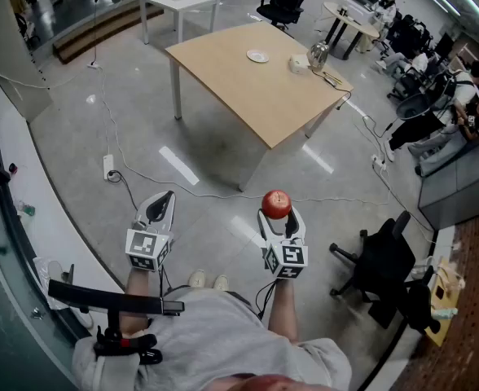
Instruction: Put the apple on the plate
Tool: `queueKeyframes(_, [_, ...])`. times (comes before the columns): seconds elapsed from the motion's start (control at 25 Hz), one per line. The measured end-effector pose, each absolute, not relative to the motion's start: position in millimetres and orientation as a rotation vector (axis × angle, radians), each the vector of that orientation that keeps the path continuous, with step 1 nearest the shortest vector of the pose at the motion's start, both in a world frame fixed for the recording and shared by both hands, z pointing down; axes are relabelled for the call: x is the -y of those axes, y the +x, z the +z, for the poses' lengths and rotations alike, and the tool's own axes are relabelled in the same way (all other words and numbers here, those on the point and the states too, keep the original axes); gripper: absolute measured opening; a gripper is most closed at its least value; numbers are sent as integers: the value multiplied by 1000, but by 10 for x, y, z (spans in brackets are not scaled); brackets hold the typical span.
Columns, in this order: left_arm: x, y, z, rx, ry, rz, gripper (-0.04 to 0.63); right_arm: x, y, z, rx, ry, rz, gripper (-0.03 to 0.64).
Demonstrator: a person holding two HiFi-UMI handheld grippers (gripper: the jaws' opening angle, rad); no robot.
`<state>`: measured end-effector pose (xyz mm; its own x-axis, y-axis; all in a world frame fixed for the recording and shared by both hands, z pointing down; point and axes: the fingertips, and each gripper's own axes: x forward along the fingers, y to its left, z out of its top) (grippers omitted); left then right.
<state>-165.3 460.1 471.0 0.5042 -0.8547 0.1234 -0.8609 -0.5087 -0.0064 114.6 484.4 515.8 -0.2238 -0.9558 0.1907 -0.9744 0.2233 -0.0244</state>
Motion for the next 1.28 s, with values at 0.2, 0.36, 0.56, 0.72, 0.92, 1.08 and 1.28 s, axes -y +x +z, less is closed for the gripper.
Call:
queueKeyframes(0.2, [-4476, -1796, 4724, 1533, 2685, 169, 20, -4714, 1005, 5144, 2356, 1864, 205, 364])
queueKeyframes(0.36, [-4377, -1899, 4710, 1530, 2687, 165, 20, -4592, 910, 5101, 2372, 1879, 191, 364])
queueKeyframes(0.56, [-4180, -2140, 4737, 1518, 2676, 171, 20, -4404, 687, 5046, 2388, 1904, 198, 365])
queueKeyframes(0.72, [-4021, -2160, 4751, 1514, 2672, 154, 20, -4232, 660, 5088, 2367, 1882, 222, 365])
queueKeyframes(0.92, [-3697, -2163, 4907, 1526, 2647, 158, 20, -3868, 667, 5202, 2353, 1850, 202, 364])
queueKeyframes(1.08, [-3254, -2130, 4957, 1557, 2630, 173, 20, -3343, 732, 5286, 2376, 1833, 225, 364])
queueKeyframes(1.28, [-2510, -2055, 4969, 1582, 2620, 203, 20, -2511, 787, 5323, 2433, 1814, 260, 364])
